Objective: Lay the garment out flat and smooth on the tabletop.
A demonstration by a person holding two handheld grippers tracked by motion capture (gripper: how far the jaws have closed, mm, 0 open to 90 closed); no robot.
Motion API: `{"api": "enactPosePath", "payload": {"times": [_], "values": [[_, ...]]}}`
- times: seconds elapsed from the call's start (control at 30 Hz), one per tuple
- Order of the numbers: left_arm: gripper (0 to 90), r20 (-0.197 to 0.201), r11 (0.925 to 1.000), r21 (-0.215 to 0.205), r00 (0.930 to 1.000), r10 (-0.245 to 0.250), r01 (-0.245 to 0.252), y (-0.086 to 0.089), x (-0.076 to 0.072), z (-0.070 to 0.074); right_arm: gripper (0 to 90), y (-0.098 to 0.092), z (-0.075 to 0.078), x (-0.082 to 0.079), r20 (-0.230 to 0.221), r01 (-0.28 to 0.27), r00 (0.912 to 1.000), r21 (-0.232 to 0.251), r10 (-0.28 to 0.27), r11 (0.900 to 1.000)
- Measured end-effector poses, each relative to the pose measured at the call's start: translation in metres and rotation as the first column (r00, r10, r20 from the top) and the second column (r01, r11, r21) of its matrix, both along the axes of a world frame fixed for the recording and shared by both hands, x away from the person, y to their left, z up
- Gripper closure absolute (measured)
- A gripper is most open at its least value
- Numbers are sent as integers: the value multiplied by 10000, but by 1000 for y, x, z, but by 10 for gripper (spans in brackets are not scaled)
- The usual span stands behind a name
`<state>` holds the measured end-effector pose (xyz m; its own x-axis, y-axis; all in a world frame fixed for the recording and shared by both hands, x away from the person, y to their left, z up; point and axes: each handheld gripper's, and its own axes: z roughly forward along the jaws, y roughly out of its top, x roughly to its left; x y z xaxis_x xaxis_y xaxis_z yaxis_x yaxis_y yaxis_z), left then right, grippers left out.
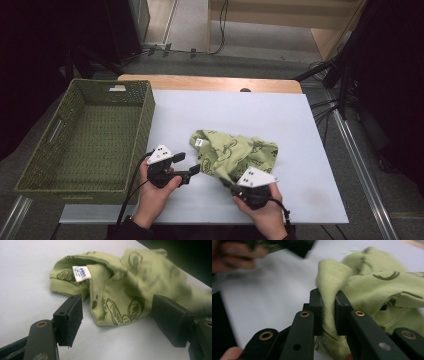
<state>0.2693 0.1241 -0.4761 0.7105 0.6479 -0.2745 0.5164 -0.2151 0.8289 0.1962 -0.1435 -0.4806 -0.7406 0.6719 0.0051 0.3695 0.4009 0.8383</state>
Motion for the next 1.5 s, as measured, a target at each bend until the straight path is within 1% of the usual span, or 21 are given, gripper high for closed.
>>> {"api": "enactPosePath", "payload": {"times": [0.13, 0.2, 0.23, 0.3, 0.37, 0.43, 0.53, 0.6, 0.67, 0.7, 0.73, 0.77, 0.83, 0.9, 0.93, 1.0, 1.13, 1.23, 1.33, 1.43, 1.5], "values": [[266, -57, 9996, -184, 9997, -227, 226, -2, -1, 3, 784, 32, -14, -15, -386, -1382, 9900, -625, 1360, 9884], [278, -106, 9989, -163, 9990, -443, 441, -4, -2, 2, 779, 43, -19, -20, -533, -2001, 9792, -961, 1957, 9751], [282, -149, 9987, -124, 9986, -501, 499, -6, -2, 1, 765, 49, -21, -23, -539, -2399, 9705, -1204, 2350, 9633], [308, -317, 9970, 1, 9965, -777, 777, -10, -2, -4, 688, 53, -21, -28, -437, -2925, 9562, -1303, 2893, 9473], [346, -515, 9939, 212, 9929, -1075, 1087, -17, -2, -9, 555, 52, -17, -29, -383, -3215, 9469, -1015, 3192, 9415], [380, -698, 9907, 360, 9892, -1287, 1314, -23, -3, -14, 474, 45, -11, -25, -301, -3401, 9402, -215, 3394, 9401], [467, -971, 9871, 606, 9851, -1420, 1483, -26, -1, -19, 424, 23, 6, -17, 27, -3411, 9394, 1039, 3427, 9343], [565, -1335, 9885, 409, 9812, -1392, 1458, -20, 4, -21, 415, 7, 15, -11, 324, -3081, 9512, 1440, 3067, 9404], [613, -1566, 9869, 188, 9753, -1556, 1604, -16, 7, -23, 415, -9, 23, 2, 520, -2266, 9738, 1470, 2212, 9628], [655, -1575, 9863, 240, 9749, -1572, 1629, -15, 7, -23, 415, -19, 27, 12, 457, -1384, 9900, 1283, 1335, 9820], [680, -1560, 9857, 242, 9745, -1611, 1669, -15, 7, -24, 415, -26, 28, 21, 273, -592, 9980, 1149, 564, 9916], [702, -1511, 9857, 229, 9752, -1614, 1667, -16, 6, -24, 415, -33, 27, 33, 11, 157, 9999, 1052, -159, 9943], [753, -1412, 9838, 347, 9754, -1694, 1759, -19, 3, -24, 414, -45, 21, 54, -440, 1610, 9865, 841, -1577, 9834], [774, -1274, 9816, 508, 9760, -1767, 1843, -23, 0, -24, 405, -51, 12, 70, -879, 2372, 9690, 676, -2310, 9691], [799, -1232, 9805, 595, 9761, -1788, 1872, -23, -1, -25, 392, -52, 3, 78, -1106, 2467, 9644, 503, -2401, 9678], [842, -1249, 9787, 665, 9748, -1849, 1942, -23, -1, -26, 369, -46, -10, 88, -1477, 2200, 9653, 166, -2152, 9754], [868, -1255, 9739, 755, 9710, -2036, 2139, -24, -4, -27, 388, -32, -31, 96, -1833, 2277, 9535, -823, -2393, 9702], [871, -1222, 9686, 875, 9675, -2214, 2328, -24, -6, -27, 607, -31, -33, 94, -1340, 2417, 9565, -1323, -2590, 9613], [872, -1155, 9699, 902, 9697, -2152, 2260, -21, -7, -25, 719, -43, -27, 91, -1513, 2470, 9560, -472, -2514, 9679], [873, -947, 9756, 866, 9765, -1938, 2020, -15, -8, -20, 737, -56, -15, 85, -822, 2812, 9566, 72, -2797, 9596], [873, -835, 9775, 877, 9792, -1849, 1921, -10, -8, -16, 737, -69, -1, 79, -126, 3215, 9469, 651, -3214, 9447]]}}
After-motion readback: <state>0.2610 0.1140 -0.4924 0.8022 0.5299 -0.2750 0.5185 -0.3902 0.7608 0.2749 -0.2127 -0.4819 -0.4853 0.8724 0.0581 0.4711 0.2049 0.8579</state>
